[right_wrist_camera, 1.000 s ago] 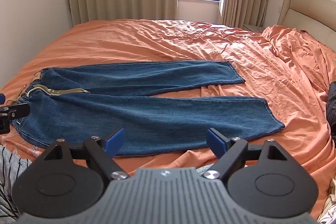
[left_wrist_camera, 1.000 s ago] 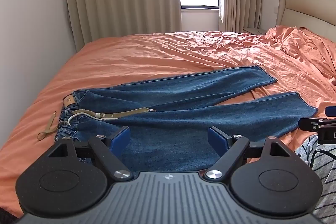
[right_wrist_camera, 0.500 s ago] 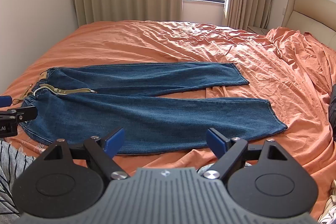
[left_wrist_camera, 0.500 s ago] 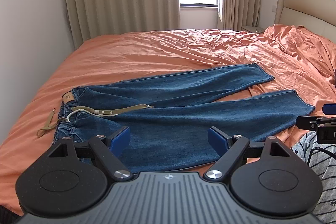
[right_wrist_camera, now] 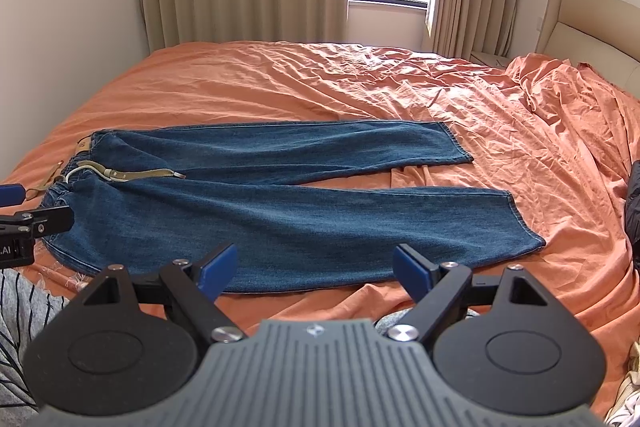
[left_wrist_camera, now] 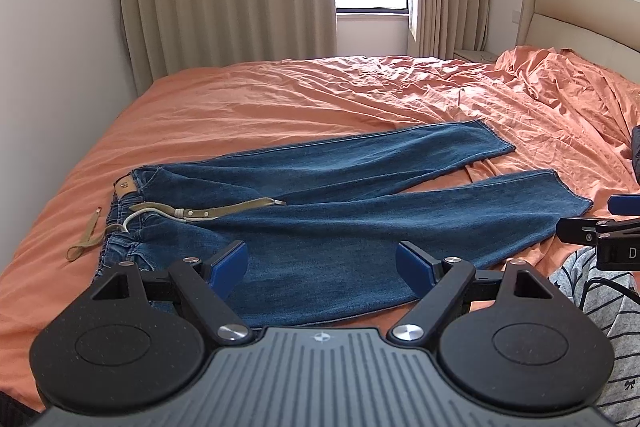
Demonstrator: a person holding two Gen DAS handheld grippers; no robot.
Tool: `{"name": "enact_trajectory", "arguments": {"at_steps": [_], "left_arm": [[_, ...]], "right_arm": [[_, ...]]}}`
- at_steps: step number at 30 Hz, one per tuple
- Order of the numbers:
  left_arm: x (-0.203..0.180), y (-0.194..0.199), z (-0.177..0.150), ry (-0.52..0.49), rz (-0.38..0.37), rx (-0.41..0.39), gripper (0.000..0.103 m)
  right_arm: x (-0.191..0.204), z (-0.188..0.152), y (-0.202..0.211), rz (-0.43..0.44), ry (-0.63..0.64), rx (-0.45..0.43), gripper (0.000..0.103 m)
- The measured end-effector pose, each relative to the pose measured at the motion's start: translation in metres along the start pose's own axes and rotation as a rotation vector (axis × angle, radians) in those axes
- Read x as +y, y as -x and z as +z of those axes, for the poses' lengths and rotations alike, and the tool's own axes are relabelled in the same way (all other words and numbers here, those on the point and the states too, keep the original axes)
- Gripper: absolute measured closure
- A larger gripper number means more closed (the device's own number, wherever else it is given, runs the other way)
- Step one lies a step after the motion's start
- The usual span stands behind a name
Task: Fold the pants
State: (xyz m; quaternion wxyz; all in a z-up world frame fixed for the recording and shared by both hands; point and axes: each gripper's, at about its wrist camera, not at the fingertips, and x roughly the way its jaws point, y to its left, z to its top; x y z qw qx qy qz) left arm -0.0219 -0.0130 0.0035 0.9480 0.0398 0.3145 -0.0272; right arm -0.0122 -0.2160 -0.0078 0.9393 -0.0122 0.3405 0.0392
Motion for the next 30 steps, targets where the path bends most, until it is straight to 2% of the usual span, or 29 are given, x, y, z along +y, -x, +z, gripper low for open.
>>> {"name": "enact_trajectory", "arguments": {"at_steps": [30], "left_arm": [[0.0032, 0.0017, 0.0033, 0.009, -0.022, -0.005, 0.005]], "right_arm": [[0.0009, -0.0011, 0.0025, -0.002, 0.008, -0.01, 0.022]]}}
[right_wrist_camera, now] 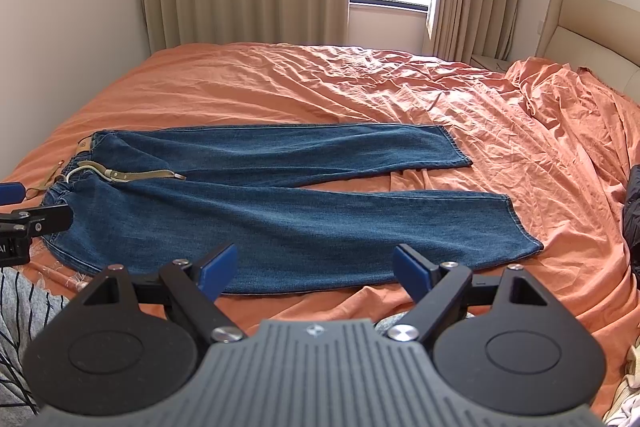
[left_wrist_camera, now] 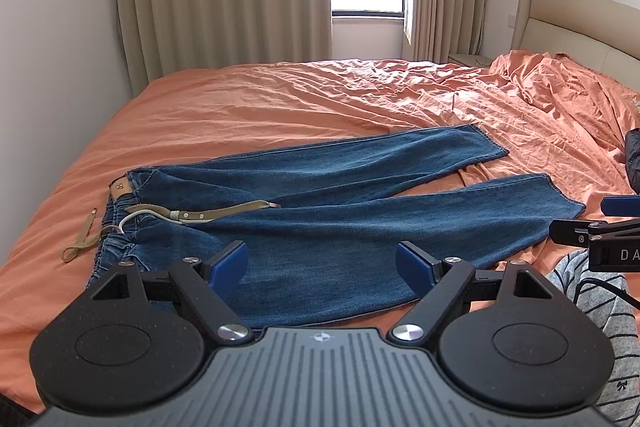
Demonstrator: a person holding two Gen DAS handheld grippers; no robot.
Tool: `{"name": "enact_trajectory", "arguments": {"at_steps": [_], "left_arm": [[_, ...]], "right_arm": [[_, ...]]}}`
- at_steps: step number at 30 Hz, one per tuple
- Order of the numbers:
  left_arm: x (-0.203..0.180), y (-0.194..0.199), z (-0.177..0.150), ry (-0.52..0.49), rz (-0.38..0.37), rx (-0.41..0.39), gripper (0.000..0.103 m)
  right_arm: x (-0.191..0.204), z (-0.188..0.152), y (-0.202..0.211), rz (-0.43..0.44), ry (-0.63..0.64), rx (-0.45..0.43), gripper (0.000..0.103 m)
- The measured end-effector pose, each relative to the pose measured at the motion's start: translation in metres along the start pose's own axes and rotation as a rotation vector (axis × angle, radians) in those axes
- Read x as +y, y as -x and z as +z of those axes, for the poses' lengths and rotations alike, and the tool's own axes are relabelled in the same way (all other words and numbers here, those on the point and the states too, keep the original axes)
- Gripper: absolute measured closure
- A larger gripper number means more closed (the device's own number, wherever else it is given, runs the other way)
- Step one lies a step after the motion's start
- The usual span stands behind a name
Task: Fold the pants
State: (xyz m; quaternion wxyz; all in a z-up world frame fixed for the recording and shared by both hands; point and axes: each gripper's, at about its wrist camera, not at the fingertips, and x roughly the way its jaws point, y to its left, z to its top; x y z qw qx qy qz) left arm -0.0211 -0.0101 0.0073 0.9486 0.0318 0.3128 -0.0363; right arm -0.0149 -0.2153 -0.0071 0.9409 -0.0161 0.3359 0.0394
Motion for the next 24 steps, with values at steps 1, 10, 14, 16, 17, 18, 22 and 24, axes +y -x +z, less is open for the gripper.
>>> {"name": "enact_trajectory", "arguments": {"at_steps": [1, 10, 14, 16, 17, 18, 22, 24], "left_arm": [[-0.0001, 0.0, 0.0001, 0.001, 0.0, 0.0, 0.005], [0.0004, 0.0002, 0.0003, 0.002, 0.0, -0.001, 0.005], [0.0008, 0.0003, -0.0001, 0.0, -0.001, 0.0, 0.005], [0.0012, 0.001, 0.0003, 0.0, -0.001, -0.001, 0.005], [0.0013, 0.0008, 0.0003, 0.001, -0.002, 0.0, 0.005], [0.0011, 0.0009, 0.0004, 0.002, -0.002, 0.0, 0.005], [0.0016, 0.0008, 0.0, 0.0, -0.001, 0.001, 0.005], [0.0019, 0.0009, 0.0, 0.0, -0.002, 0.0, 0.005]], "right_arm": [[-0.0003, 0.0, 0.0003, 0.001, 0.0, 0.0, 0.022], [-0.0001, 0.0004, 0.0001, 0.0, 0.001, 0.0, 0.022], [-0.0004, 0.0006, -0.0001, -0.003, 0.002, 0.006, 0.022], [-0.0003, 0.0008, -0.0002, -0.002, 0.002, 0.008, 0.022], [-0.0004, 0.0008, -0.0001, -0.002, 0.003, 0.007, 0.022], [-0.0002, 0.001, -0.0003, -0.003, 0.002, 0.007, 0.022], [0.0006, 0.0008, -0.0007, -0.002, 0.002, 0.009, 0.022], [0.0022, 0.0013, -0.0022, -0.001, 0.003, 0.011, 0.022]]}}
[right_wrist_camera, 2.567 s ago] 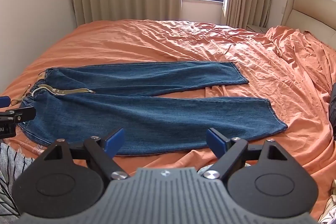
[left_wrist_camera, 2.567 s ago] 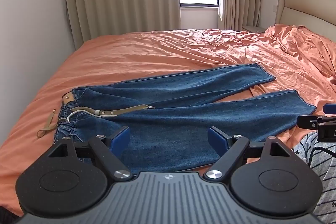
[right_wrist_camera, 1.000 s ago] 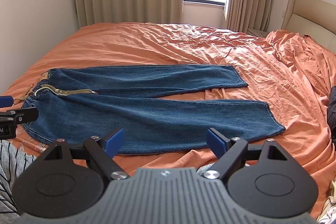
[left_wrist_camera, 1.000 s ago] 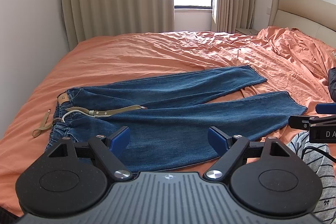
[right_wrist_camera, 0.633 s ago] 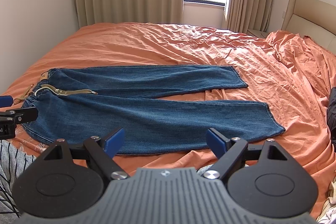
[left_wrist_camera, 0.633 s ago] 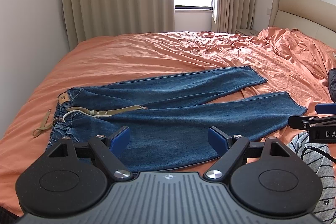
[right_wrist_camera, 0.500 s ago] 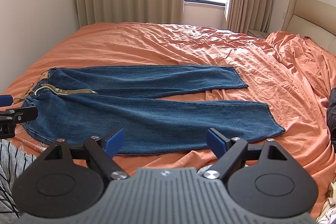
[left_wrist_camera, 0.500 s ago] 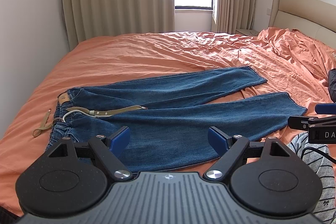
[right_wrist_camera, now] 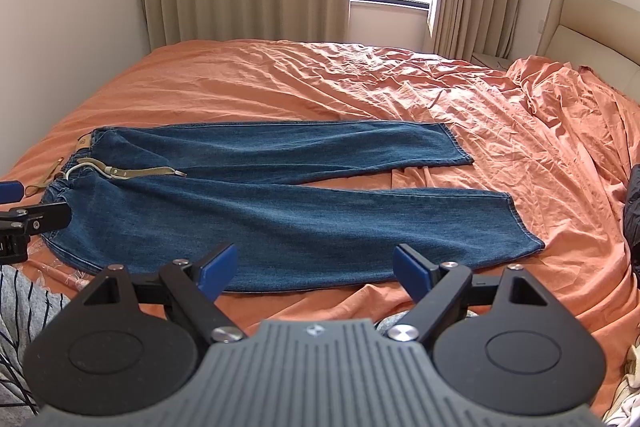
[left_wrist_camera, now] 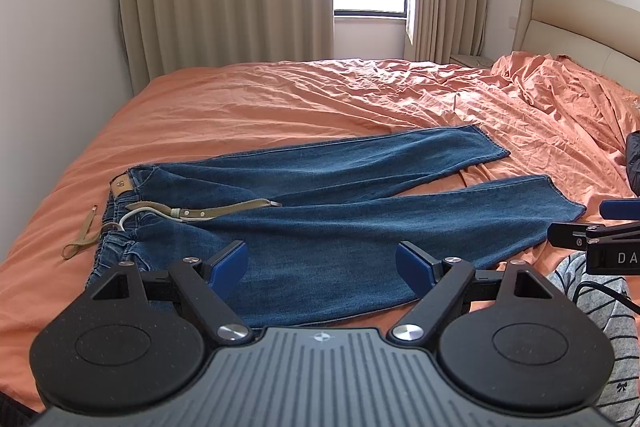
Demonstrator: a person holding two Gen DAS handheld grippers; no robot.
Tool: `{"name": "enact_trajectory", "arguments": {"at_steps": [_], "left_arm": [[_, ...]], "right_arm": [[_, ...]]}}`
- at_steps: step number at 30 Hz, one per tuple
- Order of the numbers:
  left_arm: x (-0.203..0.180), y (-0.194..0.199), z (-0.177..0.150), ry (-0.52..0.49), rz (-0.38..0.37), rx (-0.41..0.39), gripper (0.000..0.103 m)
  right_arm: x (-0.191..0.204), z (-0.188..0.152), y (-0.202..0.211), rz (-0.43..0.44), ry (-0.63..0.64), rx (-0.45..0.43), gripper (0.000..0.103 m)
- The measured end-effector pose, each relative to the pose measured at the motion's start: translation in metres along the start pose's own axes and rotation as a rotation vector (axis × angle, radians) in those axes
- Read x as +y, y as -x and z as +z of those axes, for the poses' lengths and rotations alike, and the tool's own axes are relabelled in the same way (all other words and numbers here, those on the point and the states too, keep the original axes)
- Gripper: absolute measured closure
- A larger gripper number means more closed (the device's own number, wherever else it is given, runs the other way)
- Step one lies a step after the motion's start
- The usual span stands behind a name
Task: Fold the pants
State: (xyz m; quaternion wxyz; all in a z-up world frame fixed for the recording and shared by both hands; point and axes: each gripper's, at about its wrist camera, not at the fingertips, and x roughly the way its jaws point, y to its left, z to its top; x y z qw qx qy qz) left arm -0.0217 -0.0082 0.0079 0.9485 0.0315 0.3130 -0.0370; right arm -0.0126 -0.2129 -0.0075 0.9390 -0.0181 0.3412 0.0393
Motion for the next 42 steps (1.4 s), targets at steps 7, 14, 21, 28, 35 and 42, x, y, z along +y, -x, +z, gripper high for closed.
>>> {"name": "enact_trajectory", "arguments": {"at_steps": [7, 14, 21, 28, 35, 42], "left_arm": [[0.001, 0.0, 0.0, 0.005, 0.001, 0.002, 0.005], [0.016, -0.005, -0.002, 0.022, -0.001, 0.017, 0.005], [0.081, -0.027, 0.006, 0.14, -0.005, 0.085, 0.023], [0.173, -0.072, 0.024, 0.195, -0.023, 0.184, 0.035], [0.265, -0.116, 0.032, 0.209, -0.04, 0.272, 0.03], [0.323, -0.178, -0.001, 0.196, -0.078, 0.409, 0.023]], "right_arm": [[0.0, 0.001, -0.001, 0.002, 0.001, 0.003, 0.022], [-0.003, -0.004, -0.008, 0.015, 0.006, -0.025, 0.022], [-0.014, -0.011, -0.042, 0.085, 0.059, -0.103, 0.022], [-0.046, 0.001, -0.109, 0.05, -0.06, -0.014, 0.035], [-0.083, 0.006, -0.174, 0.041, -0.192, 0.047, 0.055], [-0.089, 0.005, -0.211, 0.07, -0.219, 0.058, 0.054]]}}
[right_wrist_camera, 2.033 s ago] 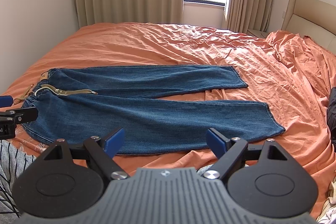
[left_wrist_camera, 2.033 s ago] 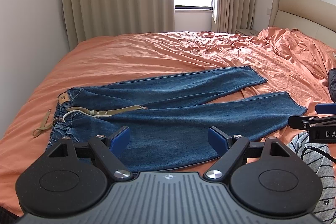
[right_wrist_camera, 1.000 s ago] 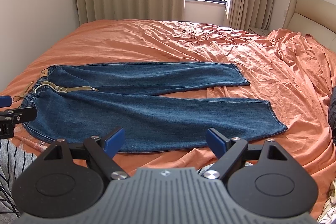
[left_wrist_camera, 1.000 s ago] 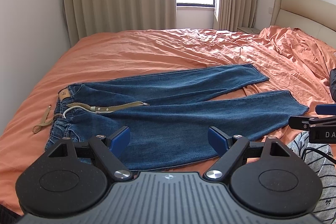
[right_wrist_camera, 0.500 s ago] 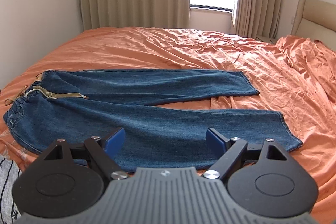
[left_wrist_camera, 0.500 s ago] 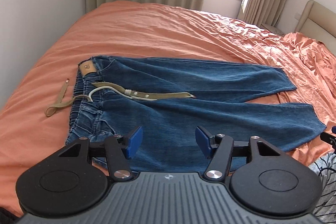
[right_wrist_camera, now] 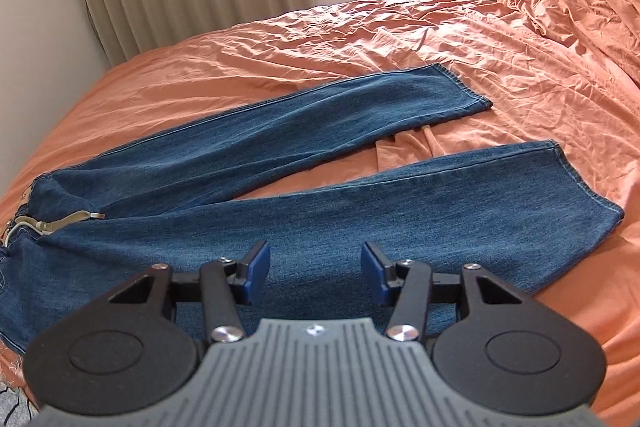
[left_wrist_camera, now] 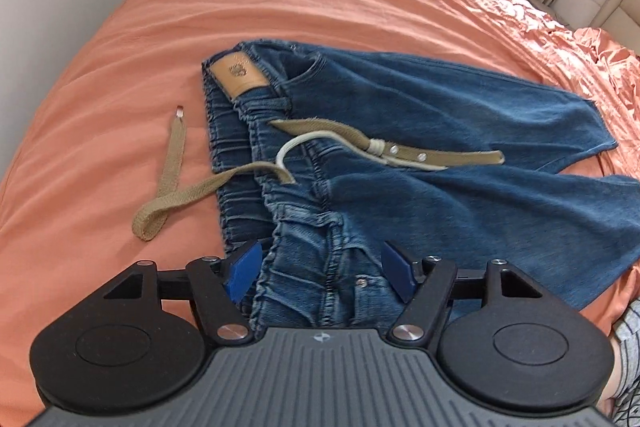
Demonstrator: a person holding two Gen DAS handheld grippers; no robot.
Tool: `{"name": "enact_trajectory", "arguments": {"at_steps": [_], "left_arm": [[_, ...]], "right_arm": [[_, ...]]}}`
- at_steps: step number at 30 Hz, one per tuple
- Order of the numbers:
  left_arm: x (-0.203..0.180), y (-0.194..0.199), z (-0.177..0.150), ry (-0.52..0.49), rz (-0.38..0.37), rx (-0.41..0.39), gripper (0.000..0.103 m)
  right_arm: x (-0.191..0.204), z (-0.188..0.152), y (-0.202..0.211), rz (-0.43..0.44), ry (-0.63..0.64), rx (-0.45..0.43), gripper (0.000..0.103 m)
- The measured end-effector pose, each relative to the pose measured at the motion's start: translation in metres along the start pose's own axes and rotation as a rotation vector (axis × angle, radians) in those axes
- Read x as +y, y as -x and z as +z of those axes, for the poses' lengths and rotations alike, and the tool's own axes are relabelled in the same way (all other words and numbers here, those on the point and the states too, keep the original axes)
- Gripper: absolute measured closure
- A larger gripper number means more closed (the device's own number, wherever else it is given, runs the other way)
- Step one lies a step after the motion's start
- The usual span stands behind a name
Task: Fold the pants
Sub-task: 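Lower the left tool to the jeans waistband and close on it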
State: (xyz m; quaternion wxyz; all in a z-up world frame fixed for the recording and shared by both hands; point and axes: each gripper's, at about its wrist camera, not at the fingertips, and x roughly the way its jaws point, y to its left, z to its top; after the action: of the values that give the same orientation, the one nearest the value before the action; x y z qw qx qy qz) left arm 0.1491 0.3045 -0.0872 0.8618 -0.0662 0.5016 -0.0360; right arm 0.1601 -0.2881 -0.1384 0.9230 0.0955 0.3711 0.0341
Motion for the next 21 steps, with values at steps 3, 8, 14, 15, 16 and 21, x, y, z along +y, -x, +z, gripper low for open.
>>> {"name": "enact_trajectory", "arguments": {"at_steps": [3, 8, 14, 15, 16, 21], "left_arm": [[0.019, -0.017, -0.008, 0.026, -0.041, 0.016, 0.023], [0.031, -0.029, -0.018, 0.05, -0.163, 0.01, 0.031], [0.039, -0.048, -0.025, 0.123, -0.173, 0.033, 0.051], [0.037, -0.048, -0.024, 0.144, -0.158, 0.049, 0.08], [0.033, -0.044, -0.023, 0.161, -0.135, 0.053, 0.1], [-0.006, 0.02, -0.015, 0.075, -0.037, -0.039, 0.103]], "right_arm": [[-0.001, -0.001, -0.013, -0.008, -0.01, 0.038, 0.054], [-0.003, -0.001, -0.024, -0.016, -0.056, 0.054, 0.054], [0.001, -0.002, -0.03, -0.034, -0.021, 0.073, 0.054], [0.001, -0.002, -0.03, -0.036, -0.018, 0.074, 0.054], [0.001, -0.003, -0.029, -0.036, -0.016, 0.073, 0.054], [-0.002, -0.004, -0.025, -0.031, -0.029, 0.068, 0.053]]}}
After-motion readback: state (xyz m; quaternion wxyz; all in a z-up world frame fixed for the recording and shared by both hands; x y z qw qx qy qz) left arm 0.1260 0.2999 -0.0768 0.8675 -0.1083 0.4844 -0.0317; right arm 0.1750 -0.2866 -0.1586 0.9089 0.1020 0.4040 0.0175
